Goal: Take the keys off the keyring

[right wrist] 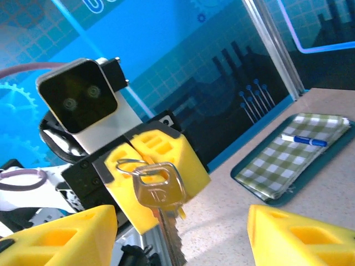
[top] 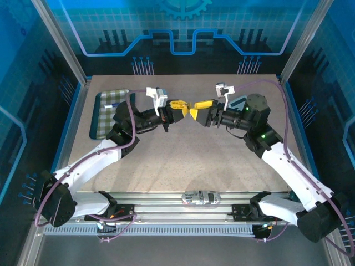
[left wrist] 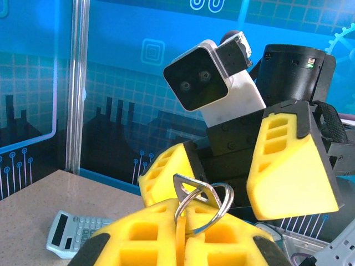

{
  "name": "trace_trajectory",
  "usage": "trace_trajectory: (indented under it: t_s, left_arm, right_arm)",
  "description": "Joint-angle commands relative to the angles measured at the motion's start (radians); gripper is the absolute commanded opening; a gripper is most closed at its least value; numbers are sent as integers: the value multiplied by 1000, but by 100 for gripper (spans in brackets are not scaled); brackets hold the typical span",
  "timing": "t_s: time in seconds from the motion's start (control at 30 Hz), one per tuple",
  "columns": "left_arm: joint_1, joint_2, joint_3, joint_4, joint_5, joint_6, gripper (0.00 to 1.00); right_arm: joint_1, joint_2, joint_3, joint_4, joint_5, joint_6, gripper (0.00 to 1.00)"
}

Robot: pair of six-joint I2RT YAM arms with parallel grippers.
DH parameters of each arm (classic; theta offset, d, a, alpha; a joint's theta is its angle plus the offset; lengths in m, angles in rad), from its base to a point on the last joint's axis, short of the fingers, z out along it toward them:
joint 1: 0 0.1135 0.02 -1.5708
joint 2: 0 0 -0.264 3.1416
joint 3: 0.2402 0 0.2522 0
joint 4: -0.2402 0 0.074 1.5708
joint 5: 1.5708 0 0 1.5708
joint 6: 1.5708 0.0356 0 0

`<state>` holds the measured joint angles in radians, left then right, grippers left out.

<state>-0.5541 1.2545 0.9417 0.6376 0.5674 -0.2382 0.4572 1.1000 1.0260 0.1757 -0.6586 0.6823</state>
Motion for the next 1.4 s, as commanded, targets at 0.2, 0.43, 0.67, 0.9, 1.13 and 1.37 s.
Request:
trace_trajectory:
  t_s: [0.2, 0.43, 0.67, 0.9, 1.13, 1.37]
  left_arm:
    - [-8, -12, 48, 46, 20, -19, 0]
    - [-8, -14, 50, 50, 21, -23, 0]
    - [-9, -20, 46, 20, 16, 1, 0]
    - [-9, -39, 39, -37, -10, 46, 0]
    - [-10, -53, 38, -103, -38, 83, 0]
    - [-10, -60, 62, -163, -53, 85, 0]
  right_arm:
    - [26, 19, -7, 114, -48, 56, 60]
    - [47, 34, 0, 74, -31, 36, 52]
    - [38, 17, 8, 31, -3, 20, 21]
    - [34, -20, 41, -101, 58, -59, 2]
    - [88, -55, 102, -287, 219, -232, 0]
    - [260, -67, 169, -477, 572, -534, 0]
